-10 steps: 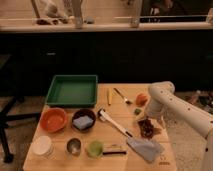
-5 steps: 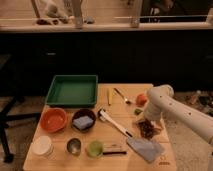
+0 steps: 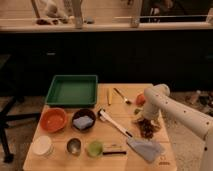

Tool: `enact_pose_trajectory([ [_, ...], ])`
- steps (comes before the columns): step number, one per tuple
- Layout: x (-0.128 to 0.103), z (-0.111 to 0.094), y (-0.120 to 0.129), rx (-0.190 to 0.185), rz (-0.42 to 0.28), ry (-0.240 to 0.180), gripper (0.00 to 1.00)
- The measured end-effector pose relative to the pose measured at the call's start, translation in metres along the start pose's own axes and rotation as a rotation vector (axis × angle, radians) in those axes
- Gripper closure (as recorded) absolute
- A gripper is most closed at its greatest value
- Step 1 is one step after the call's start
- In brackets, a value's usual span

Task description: Place grapes in tray

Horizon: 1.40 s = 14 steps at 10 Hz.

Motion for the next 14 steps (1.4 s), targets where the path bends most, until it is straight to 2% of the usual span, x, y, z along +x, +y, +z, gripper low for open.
enact_pose_trajectory([
  [4, 0.002, -0.009, -0.004, -0.013, -0.007, -0.005, 0.57],
  [8, -0.011, -0.026, -0.005, -0.067, -0.043, 0.001, 0.96],
  [9, -0.016, -0.034, -0.006, -0.075, -0.048, 0.006, 1.0],
  [11, -0.027, -0.048, -0.003, -0.092, -0.045, 0.024, 1.0],
  [14, -0.037, -0.067, -0.005, -0.122, 0.008, 0.065, 1.0],
])
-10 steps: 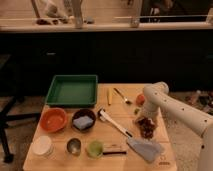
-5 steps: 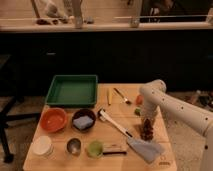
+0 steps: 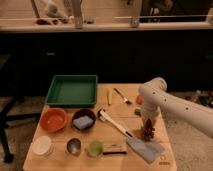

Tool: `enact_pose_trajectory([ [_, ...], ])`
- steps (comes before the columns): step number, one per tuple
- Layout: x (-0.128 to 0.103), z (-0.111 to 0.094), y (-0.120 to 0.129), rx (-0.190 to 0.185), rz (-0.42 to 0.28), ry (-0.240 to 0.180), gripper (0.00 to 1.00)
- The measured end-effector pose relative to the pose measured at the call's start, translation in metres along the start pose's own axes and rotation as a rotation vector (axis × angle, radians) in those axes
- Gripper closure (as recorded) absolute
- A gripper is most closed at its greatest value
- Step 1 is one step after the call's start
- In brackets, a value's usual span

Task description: Place grapes in tray

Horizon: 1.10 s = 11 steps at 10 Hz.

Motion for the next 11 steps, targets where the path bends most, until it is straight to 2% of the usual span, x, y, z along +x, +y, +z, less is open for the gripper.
enact_pose_trajectory([
  [3, -0.005, -0.024, -0.006, -0.004, 0.121, 0.046, 1.0],
  [5, -0.006, -0.04, -0.013, 0.018, 0.208, 0.073, 1.0],
  [6, -0.008, -0.051, -0.02, 0.046, 0.259, 0.072, 1.0],
  [8, -0.012, -0.062, -0.031, 0.094, 0.302, 0.044, 1.0],
  [11, -0.019, -0.072, -0.054, 0.174, 0.317, -0.026, 1.0],
])
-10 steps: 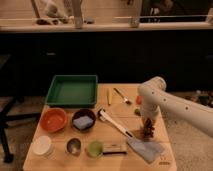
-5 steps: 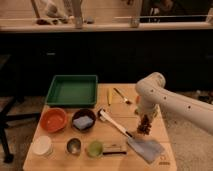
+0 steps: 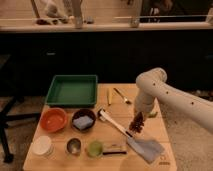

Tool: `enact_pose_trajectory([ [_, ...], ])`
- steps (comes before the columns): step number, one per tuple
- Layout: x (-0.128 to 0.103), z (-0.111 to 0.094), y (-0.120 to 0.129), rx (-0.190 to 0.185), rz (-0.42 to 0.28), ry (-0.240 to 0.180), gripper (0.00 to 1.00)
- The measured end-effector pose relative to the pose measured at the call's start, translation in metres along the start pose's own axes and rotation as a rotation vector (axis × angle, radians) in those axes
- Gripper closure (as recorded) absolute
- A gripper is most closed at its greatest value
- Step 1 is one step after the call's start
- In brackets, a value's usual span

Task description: Place grapes in tray

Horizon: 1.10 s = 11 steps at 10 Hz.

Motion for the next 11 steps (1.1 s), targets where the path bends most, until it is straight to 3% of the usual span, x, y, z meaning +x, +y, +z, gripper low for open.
enact_pose_trajectory([
  [4, -0.02, 0.0, -0.04, 0.102, 0.017, -0.113, 1.0],
  [11, -0.022, 0.0, -0.044, 0.104, 0.011, -0.12, 1.0],
])
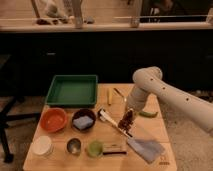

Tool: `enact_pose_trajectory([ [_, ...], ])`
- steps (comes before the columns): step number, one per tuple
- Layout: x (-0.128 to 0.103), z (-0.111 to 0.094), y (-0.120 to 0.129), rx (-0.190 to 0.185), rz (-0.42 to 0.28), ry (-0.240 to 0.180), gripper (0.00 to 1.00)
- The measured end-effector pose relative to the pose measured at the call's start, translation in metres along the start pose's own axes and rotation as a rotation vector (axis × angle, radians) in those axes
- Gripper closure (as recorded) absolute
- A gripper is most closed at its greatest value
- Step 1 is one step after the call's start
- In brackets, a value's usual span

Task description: Place grapes in tray

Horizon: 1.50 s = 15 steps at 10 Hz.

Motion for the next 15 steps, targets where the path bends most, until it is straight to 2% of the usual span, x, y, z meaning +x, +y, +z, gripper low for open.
enact_pose_trajectory([
  [1, 0.0, 0.0, 0.0, 0.001, 0.0, -0.001, 1.0],
  [3, 0.003, 0.003, -0.006, 0.03, 0.02, -0.009, 1.0],
  [7, 0.023, -0.001, -0.071, 0.131, 0.027, -0.019, 1.0],
  [11, 0.031, -0.01, -0.1, 0.221, 0.047, -0.023, 1.0],
  [14, 0.036, -0.014, -0.116, 0.314, 0.128, -0.038, 1.0],
  [15, 0.036, -0.013, -0.121, 0.332, 0.153, -0.048, 1.0],
])
